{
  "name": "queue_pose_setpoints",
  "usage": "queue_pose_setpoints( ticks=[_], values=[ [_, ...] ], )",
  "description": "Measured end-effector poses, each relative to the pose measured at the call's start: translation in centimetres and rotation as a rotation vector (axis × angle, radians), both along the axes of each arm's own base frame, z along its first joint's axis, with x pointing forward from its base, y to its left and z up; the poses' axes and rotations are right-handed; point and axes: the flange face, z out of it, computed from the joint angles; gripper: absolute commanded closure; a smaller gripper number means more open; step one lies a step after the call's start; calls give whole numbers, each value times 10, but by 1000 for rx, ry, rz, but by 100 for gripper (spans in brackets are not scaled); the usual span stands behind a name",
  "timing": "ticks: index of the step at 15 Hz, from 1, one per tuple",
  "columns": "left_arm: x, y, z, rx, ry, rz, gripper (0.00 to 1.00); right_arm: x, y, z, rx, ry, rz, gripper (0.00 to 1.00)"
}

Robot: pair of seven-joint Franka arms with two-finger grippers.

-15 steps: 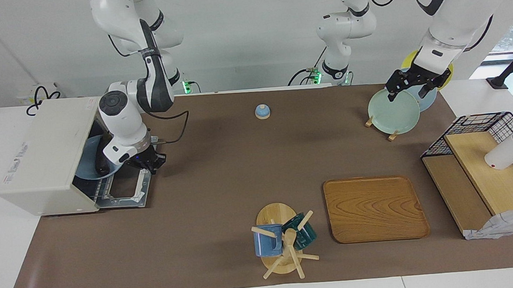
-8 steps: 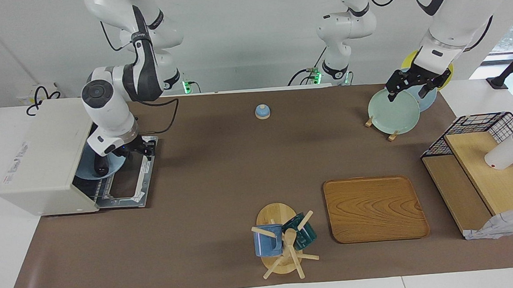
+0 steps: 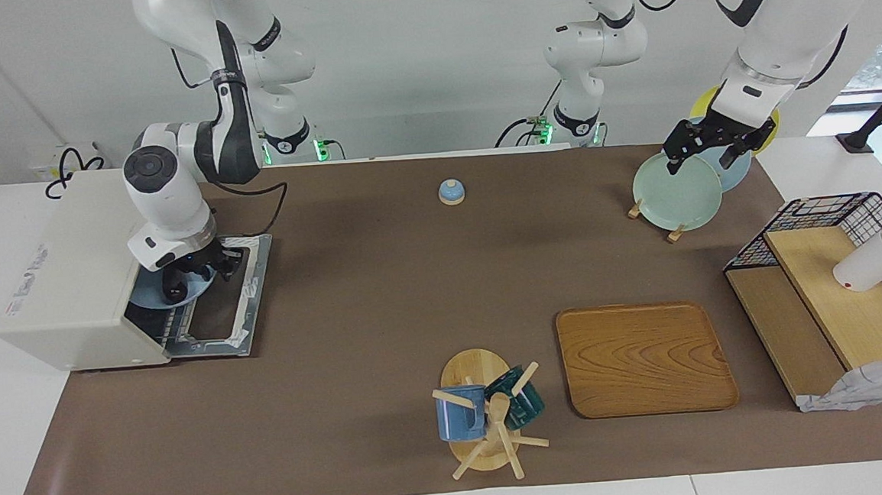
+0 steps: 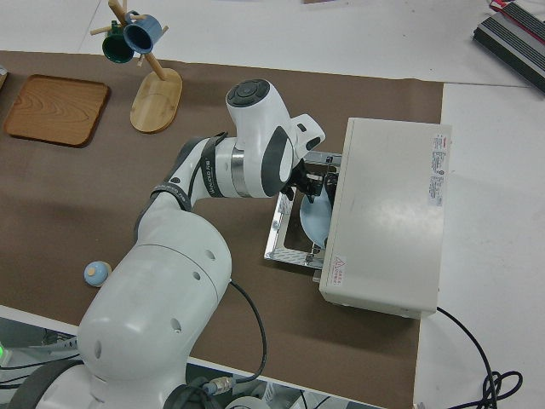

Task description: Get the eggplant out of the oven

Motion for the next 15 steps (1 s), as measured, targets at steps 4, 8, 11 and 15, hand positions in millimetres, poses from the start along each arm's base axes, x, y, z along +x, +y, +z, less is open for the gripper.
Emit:
queue_pose_setpoints(
  ticks=[4, 8, 11, 15],
  values=[
    [0, 0, 0, 0, 0, 0, 0, 2, 39, 26, -21, 24, 69, 100],
    [0, 0, 0, 0, 0, 0, 0, 6, 164, 67, -61, 6, 91, 100],
    [0, 0, 0, 0, 0, 0, 0, -10, 272, 75, -91, -35, 57, 100],
    [0, 0, 0, 0, 0, 0, 0, -5, 397, 69, -104, -78, -51, 100]
  ],
)
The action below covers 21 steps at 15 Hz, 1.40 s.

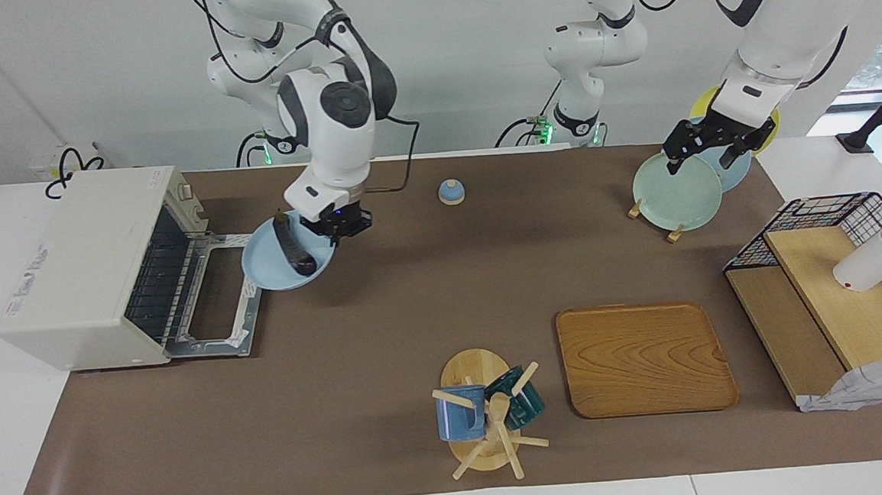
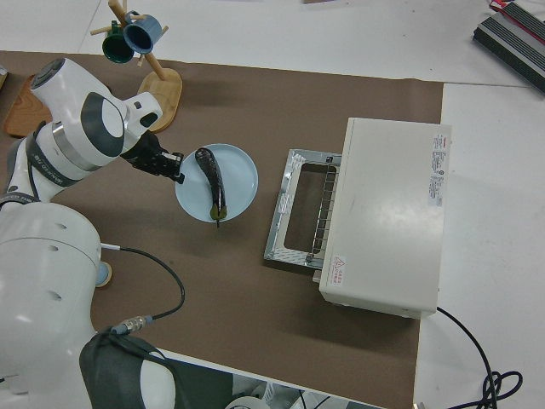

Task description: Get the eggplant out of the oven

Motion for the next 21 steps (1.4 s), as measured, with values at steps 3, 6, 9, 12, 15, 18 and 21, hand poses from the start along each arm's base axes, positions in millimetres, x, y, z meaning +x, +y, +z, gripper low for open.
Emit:
queue_pose_setpoints(
  ticks=[3, 6, 9, 12, 15, 18, 21],
  values=[
    [0, 0, 0, 0, 0, 0, 0, 2, 83, -35, 63, -37, -86, 100],
    [0, 0, 0, 0, 0, 0, 0, -1, 113, -64, 122, -68, -82, 100],
    [0, 0, 0, 0, 0, 0, 0, 0, 108, -92, 148, -74, -89, 70],
    [0, 0, 0, 0, 0, 0, 0, 11, 99, -85, 163, -89, -109, 31],
    [0, 0, 0, 0, 0, 0, 0, 17, 93, -58, 178, -109, -107, 46],
    [0, 0, 0, 0, 0, 0, 0, 40, 26, -29, 116, -34, -96, 99],
    [0, -1, 0, 0, 1, -1, 0, 57, -84, -35, 36, 47, -85, 100]
  ],
)
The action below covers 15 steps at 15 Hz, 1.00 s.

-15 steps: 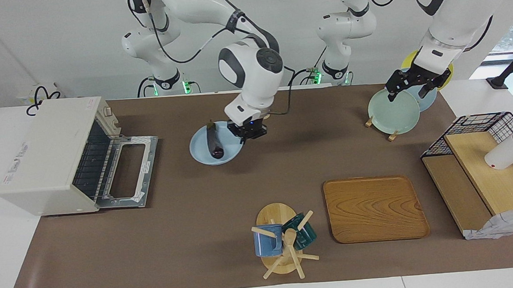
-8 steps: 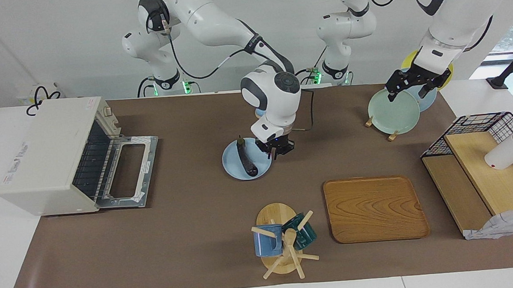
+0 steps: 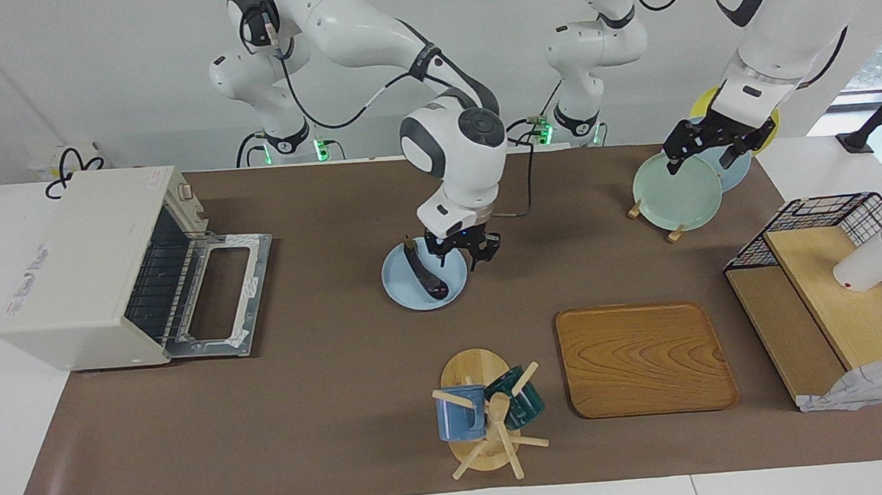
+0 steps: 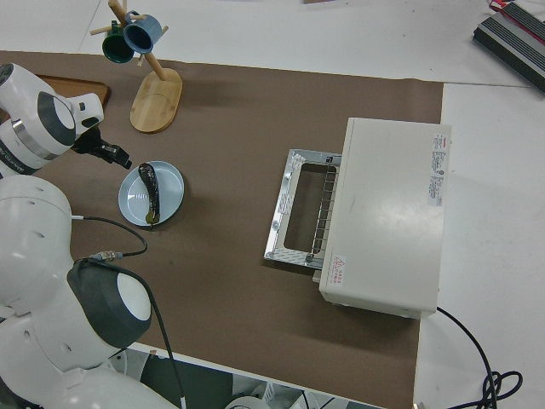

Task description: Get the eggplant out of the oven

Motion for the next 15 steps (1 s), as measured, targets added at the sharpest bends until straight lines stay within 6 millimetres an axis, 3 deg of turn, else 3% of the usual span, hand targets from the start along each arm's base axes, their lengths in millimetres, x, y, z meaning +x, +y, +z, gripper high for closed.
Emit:
queue_pose_setpoints(
  ticks=[2, 3, 5, 7, 12, 15],
  values=[
    [0, -2, 0, 0, 0, -4, 0, -3, -68, -25, -35, 49, 27, 100],
    [0, -4, 0, 0, 0, -6, 0, -8, -90, -38, -50, 58, 44, 100],
    [-1, -9, 0, 1, 1, -16, 0, -24, -114, -64, -88, 55, 77, 100],
    [-4, -27, -3, 1, 6, -44, 0, -38, -128, -85, -107, 56, 98, 100],
    [-32, -123, -27, 8, -16, 7, 0, -49, -169, -107, -139, 29, 123, 100],
    [-63, -196, -53, 1, -31, 133, 0, -52, -184, -112, -140, 35, 138, 100]
  ],
)
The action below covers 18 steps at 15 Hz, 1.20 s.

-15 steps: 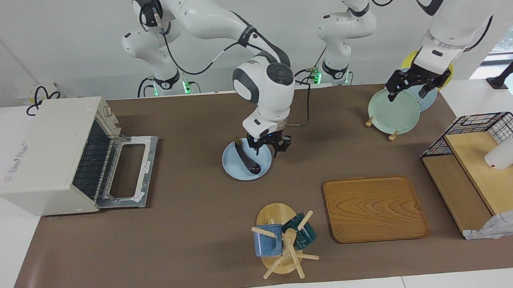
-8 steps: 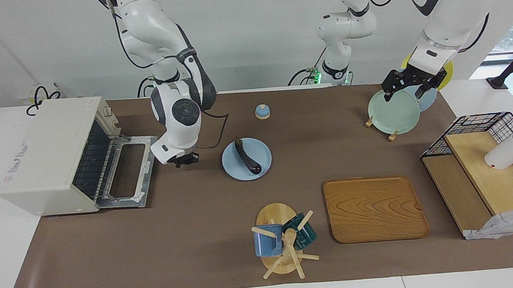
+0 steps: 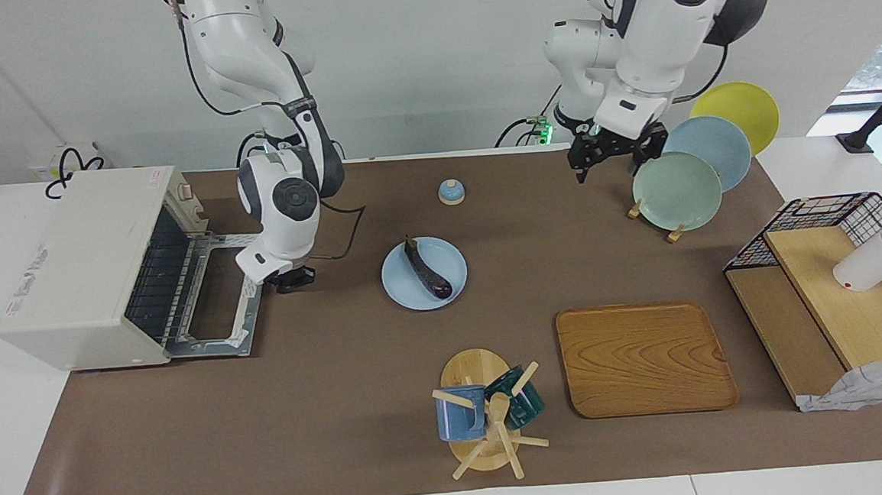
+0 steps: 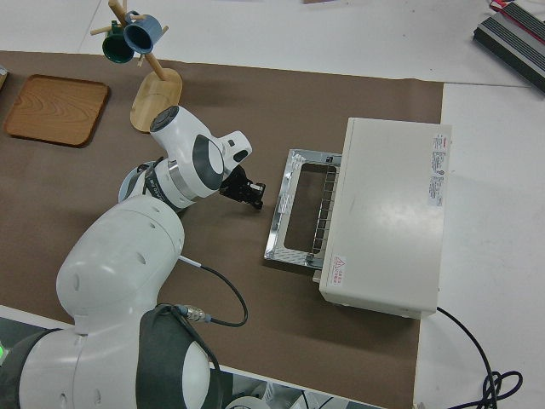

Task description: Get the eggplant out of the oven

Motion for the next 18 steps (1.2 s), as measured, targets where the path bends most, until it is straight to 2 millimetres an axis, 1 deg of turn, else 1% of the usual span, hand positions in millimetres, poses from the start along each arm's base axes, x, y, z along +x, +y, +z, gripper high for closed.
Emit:
queue_pose_setpoints(
  ticks=[3, 5, 7, 8, 9, 11, 13, 14, 15, 16, 17, 18],
  values=[
    [-26, -64, -34, -54, -41, 155, 0, 0, -2, 3, -15, 4, 46, 100],
    [-32, -100, -65, -89, -59, 244, 0, 1, -4, 7, -42, 6, 100, 100],
    [-32, -135, -101, -122, -74, 293, 0, 2, -10, 19, -37, 11, 152, 100],
    [-31, -147, -118, -131, -77, 303, 0, 2, -11, 27, -29, 20, 182, 100],
    [-29, -154, -133, -135, -77, 306, 0, 2, -13, 39, -18, 28, 212, 100],
    [-23, -162, -153, -136, -75, 306, 1, 6, -24, 71, -5, 36, 272, 100],
    [-20, -179, -164, -142, -75, 292, 1, 12, -48, 113, 1, 62, 300, 100],
    [-17, -188, -170, -144, -73, 287, 1, 13, -65, 134, -4, 77, 308, 100],
    [-12, -196, -176, -146, -72, 285, 1, 13, -84, 150, -10, 84, 309, 100],
    [-5, -203, -182, -148, -71, 284, 3, 13, -105, 162, -14, 87, 306, 100],
    [3, -211, -189, -150, -69, 285, 4, 12, -125, 170, -11, 86, 304, 100],
    [9, -216, -198, -147, -65, 286, 4, 12, -140, 175, 3, 84, 299, 99]
  ],
)
